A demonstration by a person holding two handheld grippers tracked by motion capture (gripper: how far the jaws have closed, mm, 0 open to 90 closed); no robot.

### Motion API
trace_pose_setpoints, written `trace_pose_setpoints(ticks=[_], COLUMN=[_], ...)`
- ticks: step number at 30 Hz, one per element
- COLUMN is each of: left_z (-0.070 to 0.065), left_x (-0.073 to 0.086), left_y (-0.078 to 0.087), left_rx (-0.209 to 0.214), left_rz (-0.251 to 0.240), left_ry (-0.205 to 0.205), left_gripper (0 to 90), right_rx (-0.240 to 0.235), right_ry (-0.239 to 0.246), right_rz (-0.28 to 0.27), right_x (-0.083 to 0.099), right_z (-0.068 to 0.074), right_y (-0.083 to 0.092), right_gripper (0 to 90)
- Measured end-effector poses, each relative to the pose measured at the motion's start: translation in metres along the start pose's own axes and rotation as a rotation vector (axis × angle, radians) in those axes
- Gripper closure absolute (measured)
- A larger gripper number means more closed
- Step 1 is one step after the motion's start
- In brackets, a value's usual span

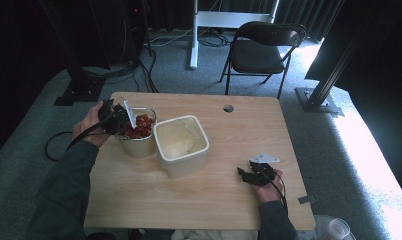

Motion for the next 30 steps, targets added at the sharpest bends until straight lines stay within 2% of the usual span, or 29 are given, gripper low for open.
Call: trace_pose_setpoints(ticks=[6,17,25,30], left_z=[-0.0005,-0.0002,0.0005,0.0005], left_x=[-0.0029,-0.0059,-0.0078,-0.0085], left_y=[-0.0004,-0.0023,-0.0029,-0.0022], left_rx=[-0.012,-0.028,-0.037,-0.054], left_rz=[0.013,0.025,0.027,0.037], left_ry=[-0.05,-0.089,-0.099,-0.13], left_gripper=[38.4,38.3,38.4,38.6], right_rx=[0.0,-0.001,-0.001,-0.001], right_ry=[0.001,0.002,0.002,0.002], right_rz=[0.0,0.001,0.001,0.001], right_x=[0.0,-0.0002,-0.0002,-0.0002], right_z=[-0.0001,0.0003,0.0002,0.0002], right_y=[0.0,-0.0001,-0.0002,-0.0001], right_gripper=[36.4,36.5,36.5,36.4])
Point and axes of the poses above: each handheld gripper's, and its own axes: y roughly backward along the jaws, x roughly out of its underside, z roughly to its left, the point moved 4 cm from there along -y, roughly forward along the jaws, and after that the axes turned 1 degree about -x, right-handed, at the moved point
